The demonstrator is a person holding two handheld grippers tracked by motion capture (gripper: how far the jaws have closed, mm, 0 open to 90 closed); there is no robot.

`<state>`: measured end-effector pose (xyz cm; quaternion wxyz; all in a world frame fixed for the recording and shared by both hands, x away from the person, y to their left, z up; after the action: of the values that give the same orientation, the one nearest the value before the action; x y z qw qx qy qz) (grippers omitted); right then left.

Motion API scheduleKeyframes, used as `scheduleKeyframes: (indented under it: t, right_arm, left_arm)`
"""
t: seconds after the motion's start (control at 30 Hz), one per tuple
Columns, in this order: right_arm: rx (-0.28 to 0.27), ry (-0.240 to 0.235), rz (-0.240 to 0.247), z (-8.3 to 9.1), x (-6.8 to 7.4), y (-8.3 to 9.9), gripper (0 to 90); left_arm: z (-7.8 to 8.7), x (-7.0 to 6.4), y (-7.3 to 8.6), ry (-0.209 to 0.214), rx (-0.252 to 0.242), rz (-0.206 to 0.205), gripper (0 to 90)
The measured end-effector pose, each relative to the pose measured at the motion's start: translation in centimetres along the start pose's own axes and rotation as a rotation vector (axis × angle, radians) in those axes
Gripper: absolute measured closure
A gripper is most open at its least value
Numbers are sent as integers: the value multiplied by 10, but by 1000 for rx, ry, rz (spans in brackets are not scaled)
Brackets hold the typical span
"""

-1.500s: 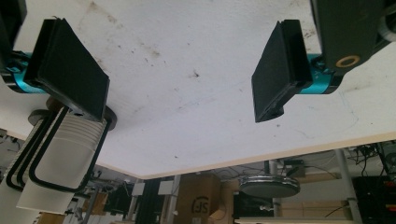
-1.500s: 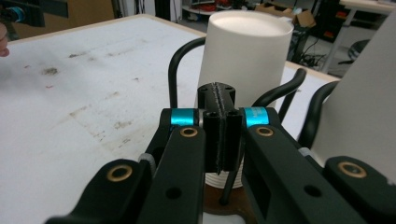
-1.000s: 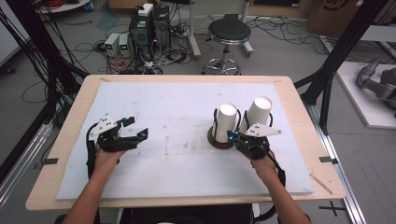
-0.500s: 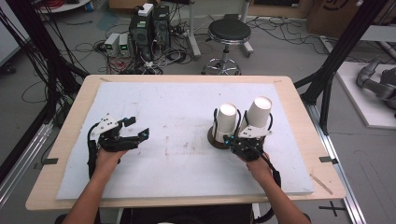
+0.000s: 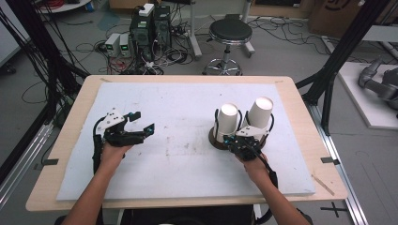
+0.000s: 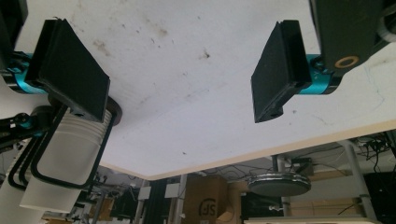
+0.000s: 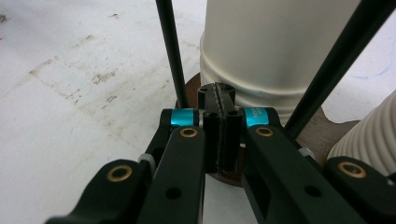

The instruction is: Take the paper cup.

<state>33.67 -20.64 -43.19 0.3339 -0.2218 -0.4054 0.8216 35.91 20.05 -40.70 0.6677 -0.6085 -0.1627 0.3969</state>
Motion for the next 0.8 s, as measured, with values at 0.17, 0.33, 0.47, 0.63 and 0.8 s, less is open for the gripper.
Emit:
scheduleKeyframes:
  t: [0.17,0.33,0.47,0.63,0.8]
  right_arm:
    - [-2,-3,-15,0,0,0,900]
    - [-1,-5,-16,0,-1,0,900]
    - [-1,-8,-18,0,-1,0,900]
    - [-1,-13,-26,-1,-1,1,900]
    - [3,-13,-31,-1,0,1,900]
  left_arm:
    - [-15,-7,-13,36,-19,-6,196]
    - [-36,-21,-32,105,-16,-36,199]
    - [-56,-34,-46,171,-14,-46,204]
    - [-81,-52,-58,238,12,-55,204]
    - [-102,-66,-64,288,24,-55,204]
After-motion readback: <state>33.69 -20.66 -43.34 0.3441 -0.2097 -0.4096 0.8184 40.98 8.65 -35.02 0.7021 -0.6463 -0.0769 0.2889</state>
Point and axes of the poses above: each handheld gripper's, and its own axes: z roughly backward along the jaws, y roughly out of its underside, x roughly to its left, the point moved 1 cm from there along -z, roughly forward along the jaws, and after that the axes turned 10 degrees about z, right-handed, at the moved point
